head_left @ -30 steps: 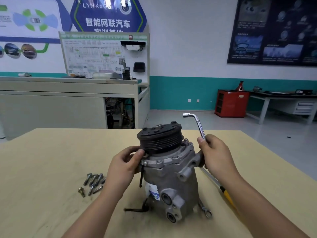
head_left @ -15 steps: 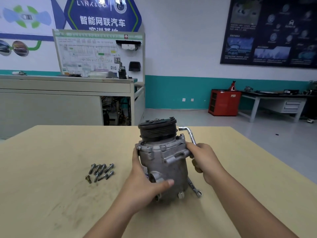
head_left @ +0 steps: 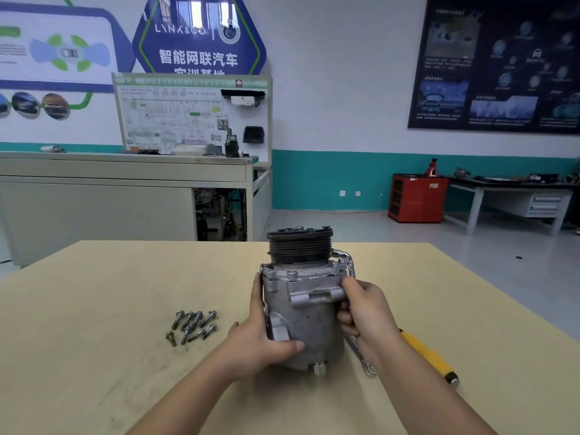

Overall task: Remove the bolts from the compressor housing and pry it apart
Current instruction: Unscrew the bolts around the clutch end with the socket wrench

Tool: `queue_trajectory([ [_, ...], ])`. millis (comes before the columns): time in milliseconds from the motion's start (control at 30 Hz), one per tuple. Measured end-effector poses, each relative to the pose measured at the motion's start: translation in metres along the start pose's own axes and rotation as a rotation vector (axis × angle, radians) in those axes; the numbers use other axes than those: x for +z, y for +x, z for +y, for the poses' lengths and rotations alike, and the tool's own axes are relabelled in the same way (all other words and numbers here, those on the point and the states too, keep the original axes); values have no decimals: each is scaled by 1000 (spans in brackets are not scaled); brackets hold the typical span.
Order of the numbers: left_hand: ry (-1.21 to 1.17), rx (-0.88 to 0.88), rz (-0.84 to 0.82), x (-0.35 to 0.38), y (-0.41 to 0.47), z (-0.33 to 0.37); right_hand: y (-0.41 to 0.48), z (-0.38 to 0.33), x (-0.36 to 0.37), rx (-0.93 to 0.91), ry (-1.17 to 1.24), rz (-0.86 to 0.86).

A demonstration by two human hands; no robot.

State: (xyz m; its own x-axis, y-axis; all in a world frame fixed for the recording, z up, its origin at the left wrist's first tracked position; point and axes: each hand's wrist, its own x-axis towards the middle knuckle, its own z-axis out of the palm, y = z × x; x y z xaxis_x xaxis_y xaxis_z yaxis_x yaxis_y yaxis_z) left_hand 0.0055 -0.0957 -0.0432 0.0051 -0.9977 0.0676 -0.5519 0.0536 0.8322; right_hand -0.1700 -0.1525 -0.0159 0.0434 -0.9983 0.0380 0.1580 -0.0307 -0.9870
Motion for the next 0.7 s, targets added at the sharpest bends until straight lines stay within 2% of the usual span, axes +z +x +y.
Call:
queue_trajectory([
  [133,62,-6,-68,-14,16,-5,5,3,7,-16,14,5],
  [333,-8,34,-158,-29,37,-13,20,11,14,-55,26,29],
  [567,3,34,-114,-28,57,-15,40,13,19,-58,69,27],
  [700,-72,19,-64,-24,61,-17,47,13,23,-69,53,34],
])
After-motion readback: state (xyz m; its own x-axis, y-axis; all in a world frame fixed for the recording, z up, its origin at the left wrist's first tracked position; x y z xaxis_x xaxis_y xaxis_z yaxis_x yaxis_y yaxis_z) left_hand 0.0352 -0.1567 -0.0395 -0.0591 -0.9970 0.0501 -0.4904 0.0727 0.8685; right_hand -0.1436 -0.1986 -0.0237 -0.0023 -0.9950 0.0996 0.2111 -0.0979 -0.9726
